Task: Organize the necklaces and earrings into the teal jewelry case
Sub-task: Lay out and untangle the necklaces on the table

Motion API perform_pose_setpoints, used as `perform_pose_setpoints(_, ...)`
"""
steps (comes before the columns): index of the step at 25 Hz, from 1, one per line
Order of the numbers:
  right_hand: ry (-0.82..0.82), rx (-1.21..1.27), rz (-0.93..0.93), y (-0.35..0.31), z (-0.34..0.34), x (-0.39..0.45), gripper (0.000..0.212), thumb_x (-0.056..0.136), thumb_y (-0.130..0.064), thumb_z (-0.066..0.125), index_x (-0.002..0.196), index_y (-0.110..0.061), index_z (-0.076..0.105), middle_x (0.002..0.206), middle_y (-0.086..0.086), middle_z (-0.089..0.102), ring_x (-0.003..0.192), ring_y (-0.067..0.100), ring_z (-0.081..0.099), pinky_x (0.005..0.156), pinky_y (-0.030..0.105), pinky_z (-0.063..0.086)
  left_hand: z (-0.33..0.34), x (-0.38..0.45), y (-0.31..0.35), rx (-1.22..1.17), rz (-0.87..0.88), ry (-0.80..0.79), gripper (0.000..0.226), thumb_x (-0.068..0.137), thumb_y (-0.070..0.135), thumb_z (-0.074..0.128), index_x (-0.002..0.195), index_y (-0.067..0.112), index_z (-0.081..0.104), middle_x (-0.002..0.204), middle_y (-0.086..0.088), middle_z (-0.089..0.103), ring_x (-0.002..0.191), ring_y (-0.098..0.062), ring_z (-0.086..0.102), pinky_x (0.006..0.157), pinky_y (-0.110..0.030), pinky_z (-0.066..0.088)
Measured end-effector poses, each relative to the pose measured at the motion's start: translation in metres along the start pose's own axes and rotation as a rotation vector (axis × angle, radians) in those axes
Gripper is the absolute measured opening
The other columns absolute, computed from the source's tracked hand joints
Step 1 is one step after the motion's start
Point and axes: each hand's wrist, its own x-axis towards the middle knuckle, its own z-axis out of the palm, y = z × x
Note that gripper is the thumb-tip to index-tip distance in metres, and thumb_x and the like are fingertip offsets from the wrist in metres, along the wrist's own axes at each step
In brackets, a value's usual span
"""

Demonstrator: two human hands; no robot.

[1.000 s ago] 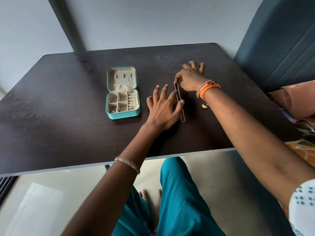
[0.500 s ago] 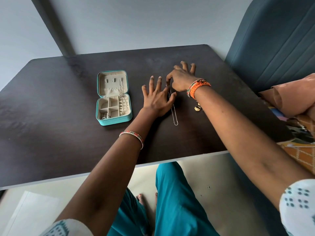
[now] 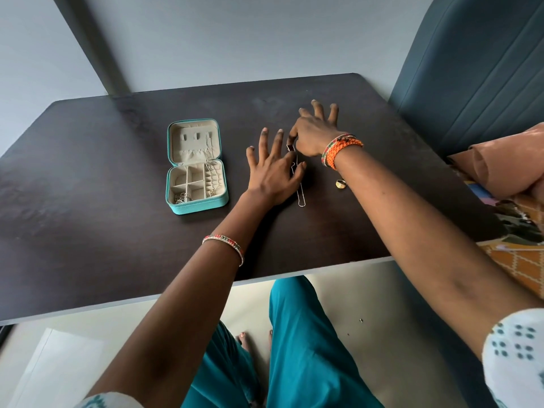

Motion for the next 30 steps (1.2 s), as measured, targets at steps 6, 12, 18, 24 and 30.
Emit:
perform_pose_setpoints(6,-0.038,0.002,-0.006,0.004,-0.001,0.0,0.042,0.087,-0.008,0.045,0.116,-0.029,0.067,0.157,0.009,0.02,0.146,0.034,-0.007,0.109,0.064,-0.01,-0.001,-0.029,0.008,-0.05,0.014,0.026,0.044,0.096,0.049,0.034,0.127,0.026,0.055,0.16,-0.006,0.004,0.145,-0.032,-0.016,0.111,-0.057,0.001)
perform_pose_setpoints(12,-0.026,0.0,-0.048,0.008,-0.004,-0.008,0.048,0.086,-0.003,0.044,0.11,-0.035,0.07,0.158,0.007,0.017,0.146,0.032,-0.006,0.111,0.062,-0.011,-0.003,-0.039,0.01,-0.085,-0.002,0.001,0.042,0.096,0.049,0.034,0.128,0.029,0.053,0.16,-0.005,0.004,0.145,-0.031,-0.016,0.111,-0.056,0.0)
perform_pose_setpoints(18,0.028,0.016,-0.088,0.007,-0.002,-0.018,0.045,0.085,-0.004,0.046,0.108,-0.034,0.071,0.159,0.004,0.017,0.147,0.028,-0.003,0.112,0.058,-0.01,-0.003,-0.039,0.01,-0.1,-0.006,-0.011,0.043,0.096,0.049,0.034,0.129,0.029,0.052,0.16,-0.006,0.005,0.145,-0.03,-0.016,0.111,-0.055,0.0)
perform_pose_setpoints(24,0.052,0.02,-0.106,0.008,0.002,-0.022,0.047,0.085,-0.002,0.046,0.112,-0.033,0.068,0.159,0.003,0.017,0.147,0.027,-0.003,0.113,0.058,-0.009,-0.004,-0.04,0.01,-0.112,-0.004,-0.014,0.044,0.096,0.049,0.034,0.131,0.029,0.051,0.16,-0.006,0.007,0.145,-0.03,-0.015,0.111,-0.054,0.0)
perform_pose_setpoints(30,-0.014,-0.028,-0.109,0.005,0.006,-0.015,0.055,0.086,-0.004,0.042,0.127,-0.036,0.058,0.16,0.006,0.006,0.146,0.031,-0.008,0.111,0.059,-0.01,-0.005,-0.043,0.011,-0.104,0.013,0.003,0.043,0.096,0.048,0.036,0.13,0.029,0.054,0.16,-0.006,0.008,0.145,-0.031,-0.014,0.111,-0.056,0.001)
